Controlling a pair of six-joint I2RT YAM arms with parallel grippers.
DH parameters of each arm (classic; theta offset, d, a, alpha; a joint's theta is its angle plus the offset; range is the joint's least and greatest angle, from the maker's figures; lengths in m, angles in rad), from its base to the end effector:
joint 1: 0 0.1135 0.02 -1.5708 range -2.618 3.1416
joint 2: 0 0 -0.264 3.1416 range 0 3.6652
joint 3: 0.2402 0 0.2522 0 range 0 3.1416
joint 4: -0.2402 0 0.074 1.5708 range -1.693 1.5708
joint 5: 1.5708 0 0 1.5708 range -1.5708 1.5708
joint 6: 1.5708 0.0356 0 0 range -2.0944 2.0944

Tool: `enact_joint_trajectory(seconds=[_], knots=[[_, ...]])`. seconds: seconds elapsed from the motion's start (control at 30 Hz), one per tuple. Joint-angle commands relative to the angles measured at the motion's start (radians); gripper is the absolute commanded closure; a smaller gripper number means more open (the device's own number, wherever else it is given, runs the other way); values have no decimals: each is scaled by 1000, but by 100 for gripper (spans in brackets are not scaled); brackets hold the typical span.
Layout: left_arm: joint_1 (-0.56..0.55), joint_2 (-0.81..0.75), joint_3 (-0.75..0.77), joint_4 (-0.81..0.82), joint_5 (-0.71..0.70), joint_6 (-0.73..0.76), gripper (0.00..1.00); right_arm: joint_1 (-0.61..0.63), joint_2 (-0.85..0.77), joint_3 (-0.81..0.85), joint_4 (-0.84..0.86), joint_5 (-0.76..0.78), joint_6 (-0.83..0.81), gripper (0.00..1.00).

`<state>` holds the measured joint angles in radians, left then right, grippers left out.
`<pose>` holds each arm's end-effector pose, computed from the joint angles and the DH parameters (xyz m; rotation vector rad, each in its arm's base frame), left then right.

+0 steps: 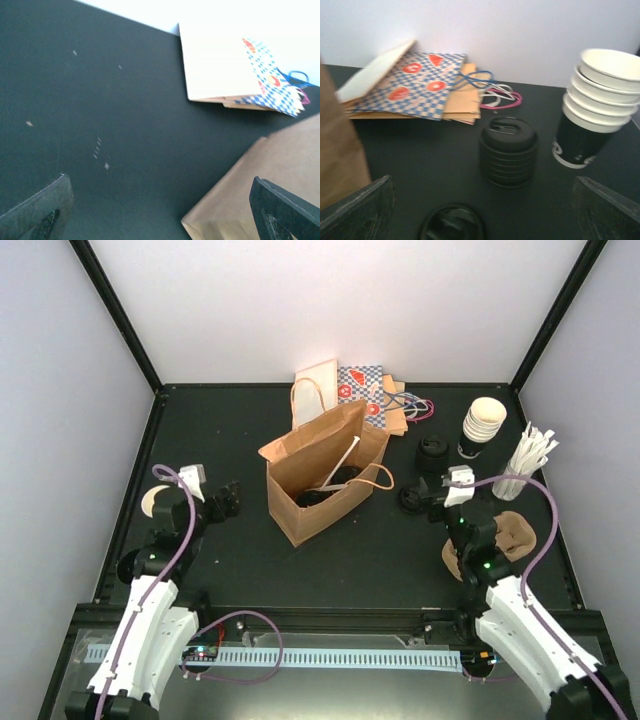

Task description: Pack the takeout coffee

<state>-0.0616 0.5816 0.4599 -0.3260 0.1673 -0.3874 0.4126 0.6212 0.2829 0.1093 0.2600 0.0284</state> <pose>0.1475 -0.0150 0.2411 -0.2245 2.0289 -0.4521 0.1520 0.0565 0.2178 -0.1588 1.7857 0.0821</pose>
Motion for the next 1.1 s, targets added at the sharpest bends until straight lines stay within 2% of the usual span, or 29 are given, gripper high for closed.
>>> enact_joint_trajectory(seconds=[0.0,0.1,0.13,0.27,0.4,0.47,0.63,0.67,0.7,0.77,0.83,0.93,0.97,1.03,1.07], knots=[[-5,16,-44,290,-160,134,1,-172,117,-24,264,-128,-13,2],[-6,55,-81,420,-254,255,1,-271,207,-37,333,-175,-22,2],[-6,79,-92,466,-258,304,1,-292,230,-58,388,-203,-31,2],[-3,197,-100,559,-315,377,1,-328,359,-134,644,-159,-11,2],[11,312,-156,714,-373,390,1,-368,481,-136,855,-156,49,2],[20,364,-185,813,-390,372,1,-378,535,-113,874,-178,13,3],[21,522,-227,1072,-329,354,1,-379,701,-103,1030,-258,-65,5],[20,547,-213,1087,-313,372,1,-379,763,-115,1144,-261,-65,3],[20,558,-191,1067,-299,383,1,-379,816,-112,1188,-268,-66,0],[20,599,-187,1132,-293,428,1,-379,752,-38,935,-252,-63,0],[35,650,-180,1181,-284,410,1,-387,786,-19,958,-225,-34,0],[47,821,-224,1476,-182,455,1,-390,775,8,887,-200,-26,0],[43,858,-234,1508,-129,490,1,-390,780,-3,911,-195,-27,0],[39,792,-167,1249,-135,462,1,-390,781,2,911,-198,-25,0],[39,798,-140,1244,-167,448,1,-390,775,4,894,-197,-25,0]])
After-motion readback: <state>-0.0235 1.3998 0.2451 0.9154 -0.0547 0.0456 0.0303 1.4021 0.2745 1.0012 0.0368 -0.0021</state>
